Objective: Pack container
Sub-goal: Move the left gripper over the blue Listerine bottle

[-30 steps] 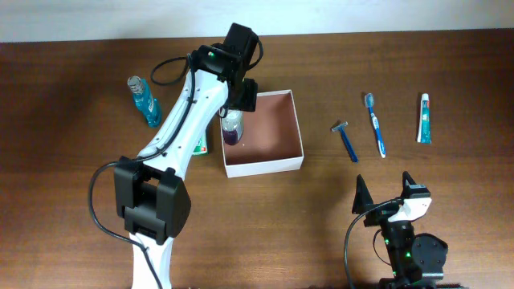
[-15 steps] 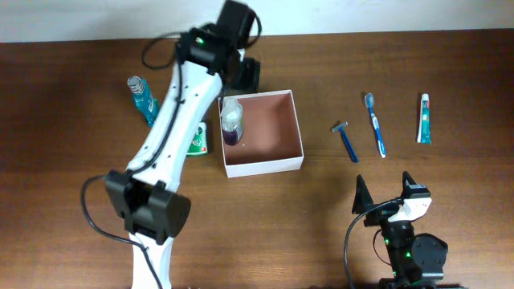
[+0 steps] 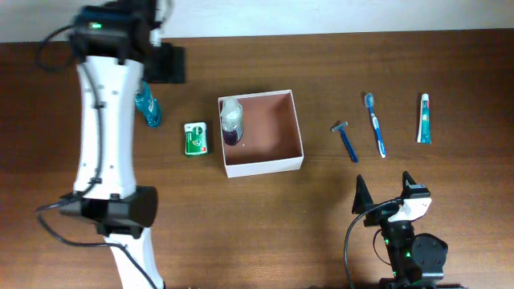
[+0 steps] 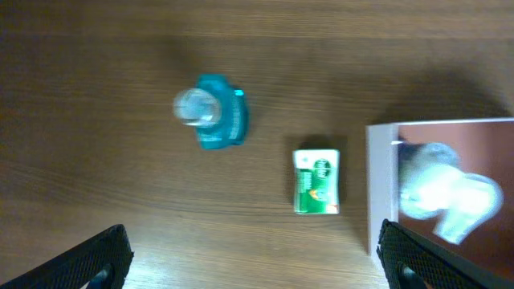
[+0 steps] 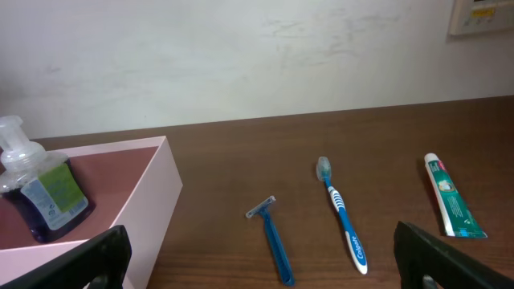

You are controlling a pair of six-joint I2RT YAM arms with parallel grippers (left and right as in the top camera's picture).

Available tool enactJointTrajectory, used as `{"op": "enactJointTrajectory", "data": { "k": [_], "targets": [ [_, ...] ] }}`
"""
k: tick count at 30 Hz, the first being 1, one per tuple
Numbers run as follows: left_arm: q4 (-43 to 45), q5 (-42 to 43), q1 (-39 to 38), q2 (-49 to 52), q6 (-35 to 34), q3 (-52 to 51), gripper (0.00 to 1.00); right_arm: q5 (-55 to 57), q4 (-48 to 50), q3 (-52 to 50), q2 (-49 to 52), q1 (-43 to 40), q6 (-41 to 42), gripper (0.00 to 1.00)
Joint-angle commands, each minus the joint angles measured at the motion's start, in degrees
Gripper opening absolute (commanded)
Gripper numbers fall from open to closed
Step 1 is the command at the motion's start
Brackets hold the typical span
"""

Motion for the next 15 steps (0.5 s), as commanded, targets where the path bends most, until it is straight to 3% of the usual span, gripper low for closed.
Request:
{"op": "enactJointTrajectory", "data": {
  "k": [1, 7, 15],
  "targets": [
    [0.9, 5.8, 4.0, -0.2, 4.8, -0.2, 0.99, -0.7, 0.0, -0.5, -0.5, -0.5, -0.4, 0.99],
    [4.8, 7.6, 9.6, 2.2, 7.5, -0.2, 0.99, -0.7, 0.0, -0.5, -0.5, -0.5, -0.4, 0.99],
    [7.8, 8.3, 10.2, 9.5, 8.9, -0.2, 0.99, -0.7, 0.0, -0.5, -0.5, -0.5, -0.4, 0.98]
  ]
}}
